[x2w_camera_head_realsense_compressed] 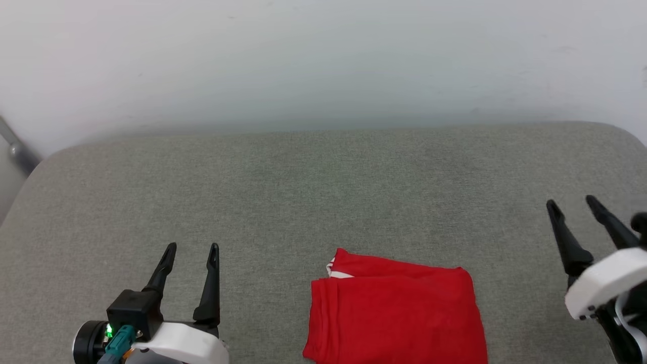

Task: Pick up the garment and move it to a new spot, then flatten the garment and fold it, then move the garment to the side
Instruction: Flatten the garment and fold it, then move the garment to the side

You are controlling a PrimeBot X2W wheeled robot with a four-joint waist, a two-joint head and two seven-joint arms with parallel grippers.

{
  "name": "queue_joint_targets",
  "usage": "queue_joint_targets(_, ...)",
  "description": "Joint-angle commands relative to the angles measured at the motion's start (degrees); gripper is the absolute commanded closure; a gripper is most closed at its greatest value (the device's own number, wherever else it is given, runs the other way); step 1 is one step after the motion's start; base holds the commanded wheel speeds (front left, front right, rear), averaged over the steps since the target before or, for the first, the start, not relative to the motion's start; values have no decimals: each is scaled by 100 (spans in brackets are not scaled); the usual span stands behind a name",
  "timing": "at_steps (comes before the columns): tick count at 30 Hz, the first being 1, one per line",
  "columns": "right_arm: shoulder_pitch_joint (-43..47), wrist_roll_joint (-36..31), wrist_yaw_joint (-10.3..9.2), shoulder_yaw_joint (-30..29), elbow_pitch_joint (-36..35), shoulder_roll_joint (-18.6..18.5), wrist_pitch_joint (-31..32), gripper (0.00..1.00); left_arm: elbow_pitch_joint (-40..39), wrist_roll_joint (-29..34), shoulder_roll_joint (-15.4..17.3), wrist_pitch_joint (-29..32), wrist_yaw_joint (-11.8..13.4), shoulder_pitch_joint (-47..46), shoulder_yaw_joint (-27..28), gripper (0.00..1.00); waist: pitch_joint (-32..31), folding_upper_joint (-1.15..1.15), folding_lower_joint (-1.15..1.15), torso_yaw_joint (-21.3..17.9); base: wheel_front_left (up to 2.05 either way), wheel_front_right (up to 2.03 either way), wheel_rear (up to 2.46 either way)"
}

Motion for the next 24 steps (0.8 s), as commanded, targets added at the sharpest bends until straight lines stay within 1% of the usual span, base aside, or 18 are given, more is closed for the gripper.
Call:
queue_joint_targets(1,124,-80,-4,-54,-135,61,-102,0,15,-26,21,-30,21,41,13,0,-12,0,0,-21,0,0,0)
queue_joint_targets(6,757,-333,-4,-391,-909,343,-432,0,97,-49,55,-42,59,129,56,0,-63,0,0,-80,0,0,0)
queue_joint_targets(11,1324,-412,-4,-397,-1458,645,-482,0,163,-105,74,-65,70,218,104,0,-110,0,0,-106,0,0,0)
queue_joint_targets(16,1591,-441,-4,-334,-1619,836,-474,0,192,-157,58,-82,93,305,127,0,-164,0,0,-132,0,0,0)
queue_joint_targets(20,1547,-501,-4,-271,-1653,930,-477,0,159,-173,76,-88,127,331,144,0,-129,0,0,-165,0,0,0)
queue_joint_targets(24,1460,-516,-4,-243,-1649,946,-505,0,122,-169,71,-87,154,335,133,0,-99,0,0,-167,0,0,0)
